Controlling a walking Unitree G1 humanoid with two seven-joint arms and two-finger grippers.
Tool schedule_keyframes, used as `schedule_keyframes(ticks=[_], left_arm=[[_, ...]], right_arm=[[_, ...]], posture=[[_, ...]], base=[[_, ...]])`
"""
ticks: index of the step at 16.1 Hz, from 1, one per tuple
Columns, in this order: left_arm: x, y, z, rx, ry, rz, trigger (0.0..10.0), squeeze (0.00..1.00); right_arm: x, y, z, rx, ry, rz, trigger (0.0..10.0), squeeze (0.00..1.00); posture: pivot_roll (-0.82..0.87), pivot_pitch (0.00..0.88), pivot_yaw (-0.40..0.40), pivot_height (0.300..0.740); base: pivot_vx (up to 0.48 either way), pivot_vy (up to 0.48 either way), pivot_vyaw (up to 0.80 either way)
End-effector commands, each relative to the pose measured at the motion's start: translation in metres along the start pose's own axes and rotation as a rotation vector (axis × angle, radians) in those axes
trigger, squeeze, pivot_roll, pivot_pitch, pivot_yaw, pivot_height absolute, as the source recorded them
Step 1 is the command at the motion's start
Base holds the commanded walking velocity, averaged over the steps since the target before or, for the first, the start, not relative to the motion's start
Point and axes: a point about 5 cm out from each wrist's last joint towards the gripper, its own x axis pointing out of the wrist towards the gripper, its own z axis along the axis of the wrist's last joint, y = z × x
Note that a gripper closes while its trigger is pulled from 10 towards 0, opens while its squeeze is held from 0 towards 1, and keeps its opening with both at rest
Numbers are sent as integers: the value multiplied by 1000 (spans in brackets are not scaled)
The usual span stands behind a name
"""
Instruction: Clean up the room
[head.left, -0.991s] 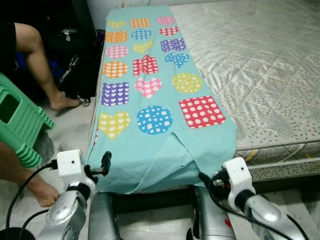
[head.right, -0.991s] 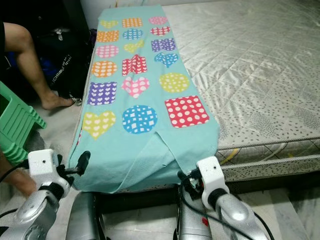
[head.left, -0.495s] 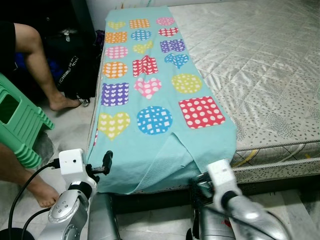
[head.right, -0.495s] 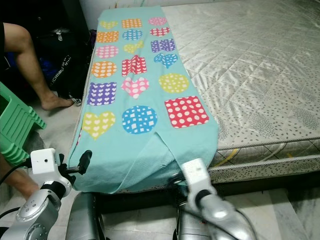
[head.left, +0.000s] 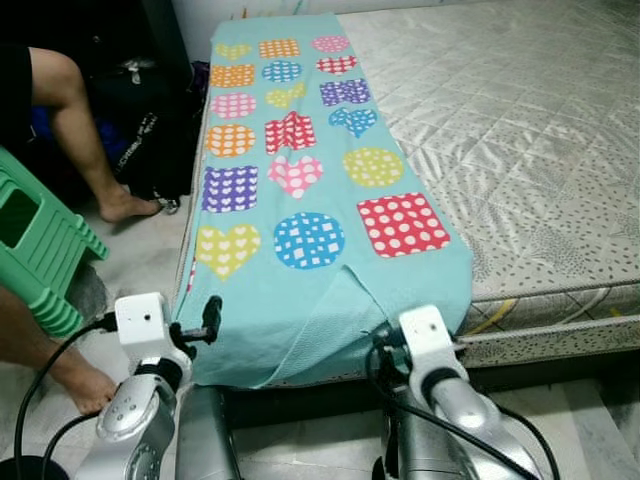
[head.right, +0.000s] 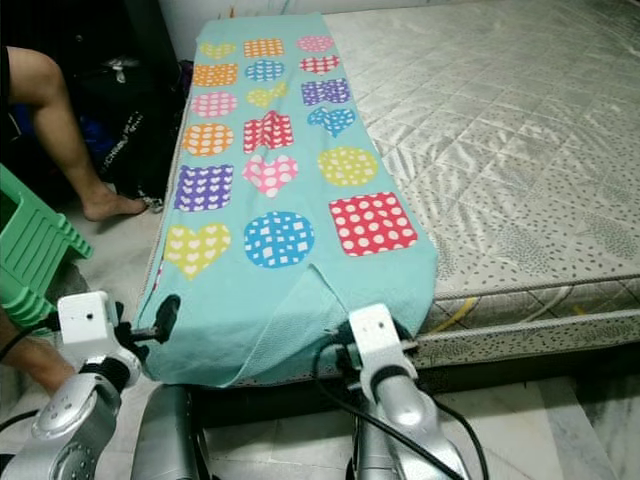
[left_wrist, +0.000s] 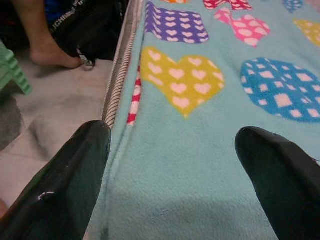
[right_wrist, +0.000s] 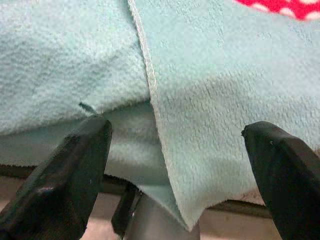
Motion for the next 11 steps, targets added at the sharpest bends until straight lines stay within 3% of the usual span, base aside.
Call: schedule_keyframes(ticks=[1,5,11], left_arm=[[-1,4,-1,12,2,17,10000,0],[-1,5,0,15,0,26,10000,0],[0,6,4,15,-19,51,10000,0]], right_arm=[[2,6,-2,-8,9,-1,10000,0],[3,12,-5,-18,18,3,10000,0],[19,30,-1,-57,-26,-18,10000,0]], posture=[[-73,78,46,482],[-70,86,46,482],[-57,101,39,482]], base=[[0,0,0],[0,0,0],[0,0,0]])
